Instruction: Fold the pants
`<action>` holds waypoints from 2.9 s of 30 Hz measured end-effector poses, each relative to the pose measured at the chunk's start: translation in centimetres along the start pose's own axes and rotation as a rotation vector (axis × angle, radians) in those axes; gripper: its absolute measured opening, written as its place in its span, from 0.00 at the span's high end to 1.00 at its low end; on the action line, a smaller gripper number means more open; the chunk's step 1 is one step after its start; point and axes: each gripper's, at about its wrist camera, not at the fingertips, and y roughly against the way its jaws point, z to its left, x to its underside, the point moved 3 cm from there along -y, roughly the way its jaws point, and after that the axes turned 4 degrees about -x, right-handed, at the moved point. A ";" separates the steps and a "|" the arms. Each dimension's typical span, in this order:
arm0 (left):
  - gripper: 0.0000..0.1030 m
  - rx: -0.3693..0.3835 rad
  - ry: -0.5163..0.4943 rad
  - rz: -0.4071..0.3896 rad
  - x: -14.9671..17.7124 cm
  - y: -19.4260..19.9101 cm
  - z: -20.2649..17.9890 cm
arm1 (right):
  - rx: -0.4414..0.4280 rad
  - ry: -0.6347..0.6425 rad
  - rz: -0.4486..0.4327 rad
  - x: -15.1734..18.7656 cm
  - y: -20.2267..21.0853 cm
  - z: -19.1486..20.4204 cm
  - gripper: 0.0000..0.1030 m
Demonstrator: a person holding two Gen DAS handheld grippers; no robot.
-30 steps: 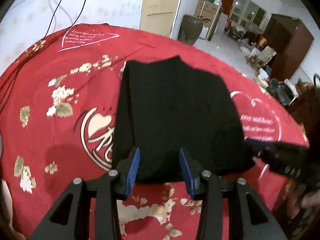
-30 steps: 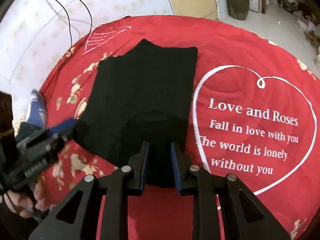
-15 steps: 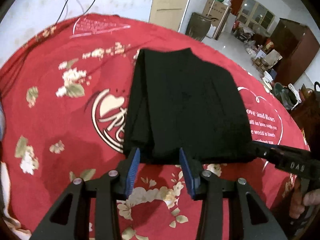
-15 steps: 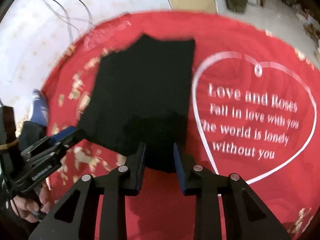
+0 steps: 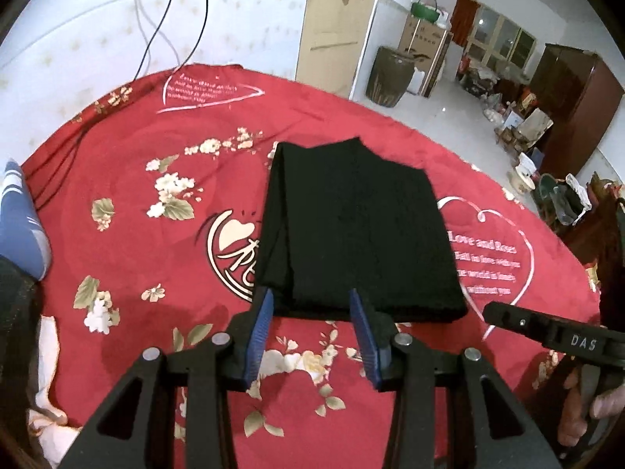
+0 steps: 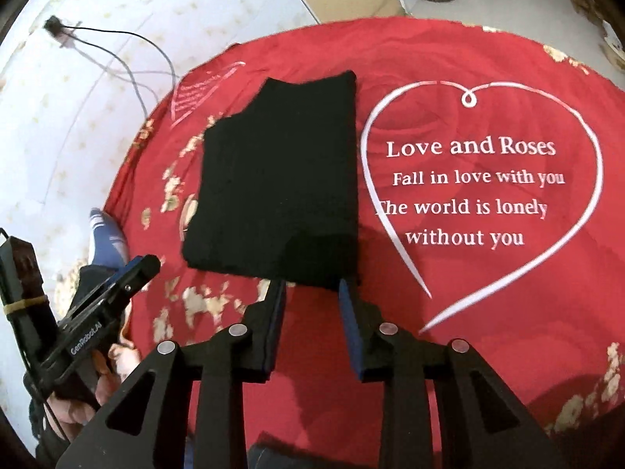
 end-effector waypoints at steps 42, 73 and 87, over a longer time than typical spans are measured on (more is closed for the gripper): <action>0.57 -0.005 -0.003 0.041 -3.8 -7.7 0.8 | 0.005 -0.021 -0.021 -4.3 -3.4 -1.8 0.55; 0.50 0.144 0.068 0.082 -5.6 -12.2 3.0 | -0.039 -0.051 -0.007 -7.5 -7.2 -2.2 0.55; 0.41 0.156 0.070 0.045 -4.5 -12.1 2.0 | 0.068 0.056 -0.029 -7.4 -7.4 -1.0 0.54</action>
